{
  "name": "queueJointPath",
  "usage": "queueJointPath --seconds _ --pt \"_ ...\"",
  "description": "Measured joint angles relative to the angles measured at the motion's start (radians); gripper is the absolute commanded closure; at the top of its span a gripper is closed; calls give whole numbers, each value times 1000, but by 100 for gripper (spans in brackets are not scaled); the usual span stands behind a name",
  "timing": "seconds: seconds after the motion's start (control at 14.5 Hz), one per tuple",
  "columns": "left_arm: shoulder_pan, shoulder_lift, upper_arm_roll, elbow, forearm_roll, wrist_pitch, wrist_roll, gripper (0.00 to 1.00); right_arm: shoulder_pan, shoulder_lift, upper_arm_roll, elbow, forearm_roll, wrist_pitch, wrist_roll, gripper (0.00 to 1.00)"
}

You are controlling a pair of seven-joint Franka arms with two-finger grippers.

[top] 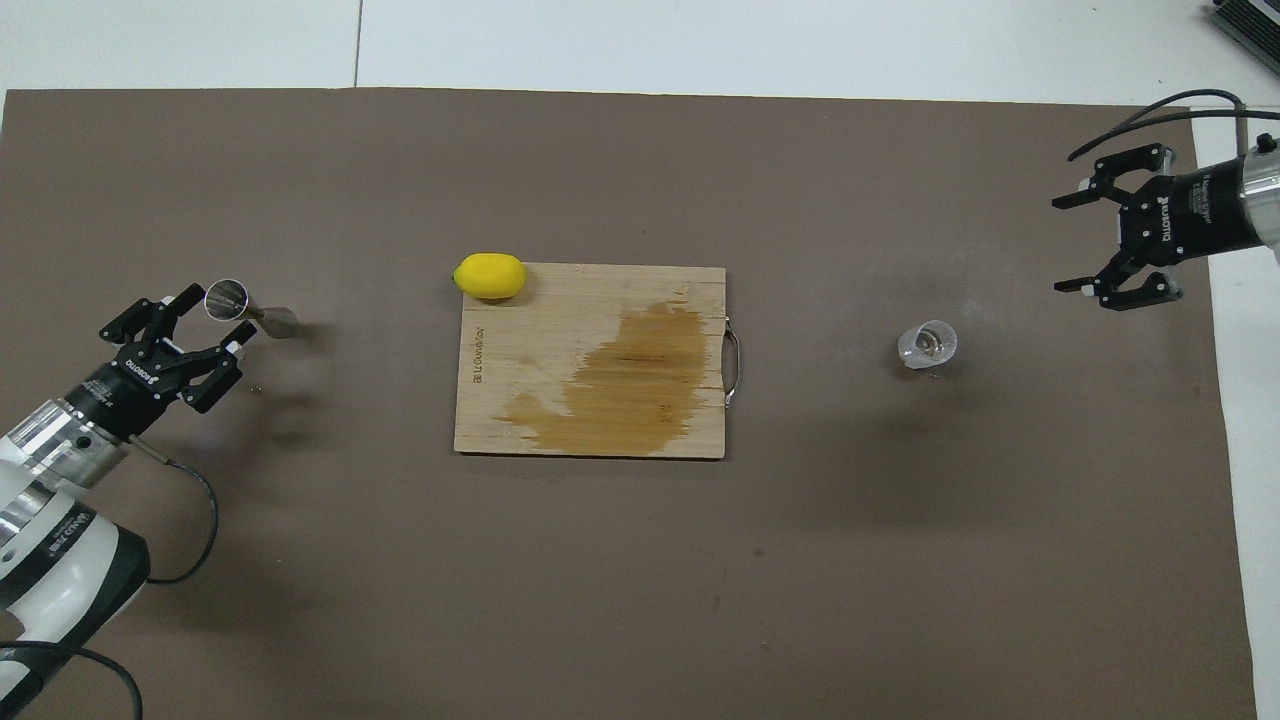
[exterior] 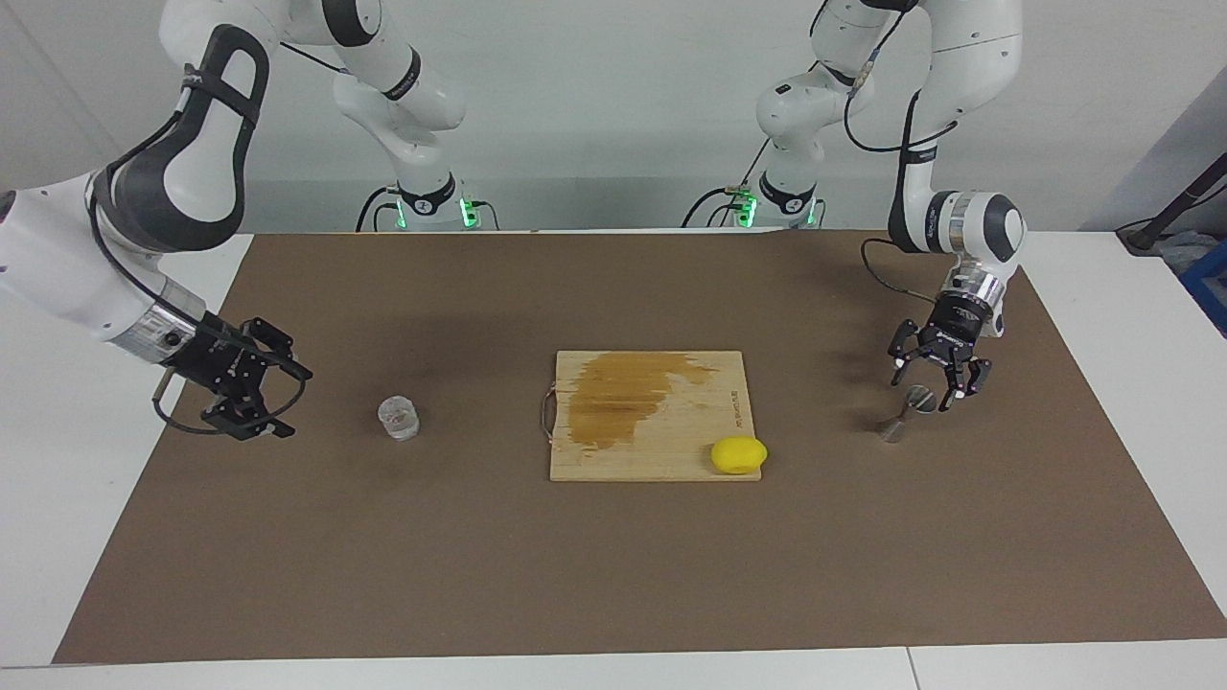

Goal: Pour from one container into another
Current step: 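Grasp the metal cup with the left gripper while the right gripper approaches the glass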

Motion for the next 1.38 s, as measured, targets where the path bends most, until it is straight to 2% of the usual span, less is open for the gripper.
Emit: queueJointPath --seconds 0.41,0.69,1.03,1.38 --pt "-15 4 -3 7 -19 13 1 20 -30 22 0 -48 10 -2 26 5" --pt "-27 9 -3 10 -28 16 2 30 -33 34 1 -73 35 -16 -81 3" --pt "-27 11 -2 11 -29 18 2 33 -38 45 1 -114 71 -21 -197 0" --pt "-27 12 -1 12 -29 21 2 36 -39 43 1 -148 72 -21 -209 0"
